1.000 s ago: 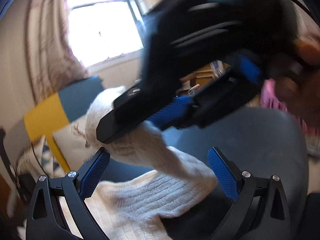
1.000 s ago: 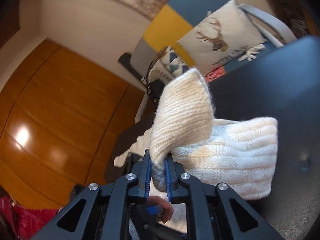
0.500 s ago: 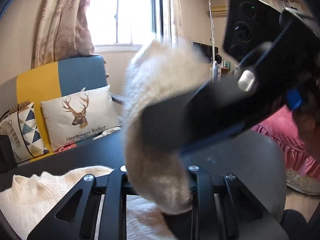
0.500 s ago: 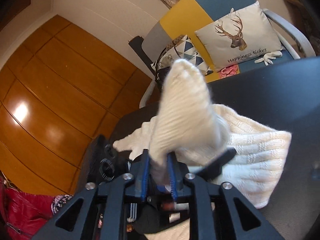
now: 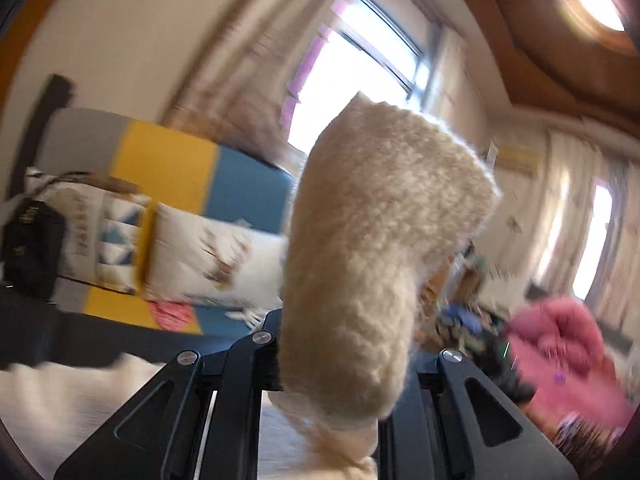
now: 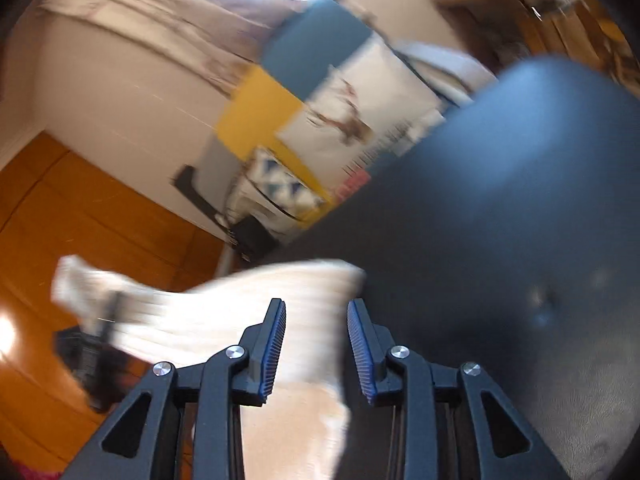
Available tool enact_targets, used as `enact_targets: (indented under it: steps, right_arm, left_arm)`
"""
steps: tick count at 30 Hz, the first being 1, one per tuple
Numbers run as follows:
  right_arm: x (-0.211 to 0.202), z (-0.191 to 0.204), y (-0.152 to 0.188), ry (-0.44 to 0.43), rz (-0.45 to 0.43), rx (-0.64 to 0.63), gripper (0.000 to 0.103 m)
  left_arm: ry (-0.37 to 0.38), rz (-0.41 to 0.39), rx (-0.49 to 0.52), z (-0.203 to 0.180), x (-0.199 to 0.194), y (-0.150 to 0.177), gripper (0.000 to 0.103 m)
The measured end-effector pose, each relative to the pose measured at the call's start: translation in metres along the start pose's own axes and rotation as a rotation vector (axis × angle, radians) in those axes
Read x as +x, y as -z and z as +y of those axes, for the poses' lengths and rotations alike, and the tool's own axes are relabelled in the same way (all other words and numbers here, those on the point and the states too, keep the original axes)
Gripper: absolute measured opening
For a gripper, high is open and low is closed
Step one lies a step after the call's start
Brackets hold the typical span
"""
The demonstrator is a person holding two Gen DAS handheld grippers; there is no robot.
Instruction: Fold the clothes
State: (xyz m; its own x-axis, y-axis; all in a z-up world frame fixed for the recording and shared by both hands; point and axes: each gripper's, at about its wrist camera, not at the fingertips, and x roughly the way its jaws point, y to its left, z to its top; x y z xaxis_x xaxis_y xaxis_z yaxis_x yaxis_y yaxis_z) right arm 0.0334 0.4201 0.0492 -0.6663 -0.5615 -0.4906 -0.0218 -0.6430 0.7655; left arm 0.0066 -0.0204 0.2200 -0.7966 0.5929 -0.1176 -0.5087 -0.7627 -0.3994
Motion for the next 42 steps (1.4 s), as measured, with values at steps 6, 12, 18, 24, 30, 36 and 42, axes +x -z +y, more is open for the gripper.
enact_targets:
  steps: [6,12,18,24,30,36,42]
  right_arm:
    - [0.069,0.011,0.016,0.002,0.155,0.009,0.033]
    - [0.149,0.043,0.015,-0.021,0.288,0.01,0.033]
    - [0.207,0.082,0.015,0.007,0.364,-0.021,0.033]
    - [0.219,0.104,0.029,-0.005,0.405,-0.042,0.034]
    - [0.205,0.108,0.027,0.017,0.402,-0.087,0.033]
    - [0.208,0.098,0.034,0.026,0.415,-0.102,0.034]
    - [0.218,0.086,0.041,-0.003,0.429,-0.088,0.034]
  left_arm:
    - [-0.188,-0.106,-0.093,0.089,-0.106,-0.061,0.016]
    - [-0.332,-0.244,-0.096,0.135,-0.229,-0.091,0.016]
    - [-0.416,-0.162,-0.134,0.179,-0.28,-0.072,0.018]
    - [-0.303,0.101,-0.265,0.199,-0.21,0.003,0.057]
    - [-0.192,0.418,-0.211,0.168,-0.076,0.094,0.057]
    - [-0.161,0.673,-0.023,0.134,0.009,0.147,0.057]
    - [-0.137,0.696,0.054,0.114,0.049,0.154,0.057]
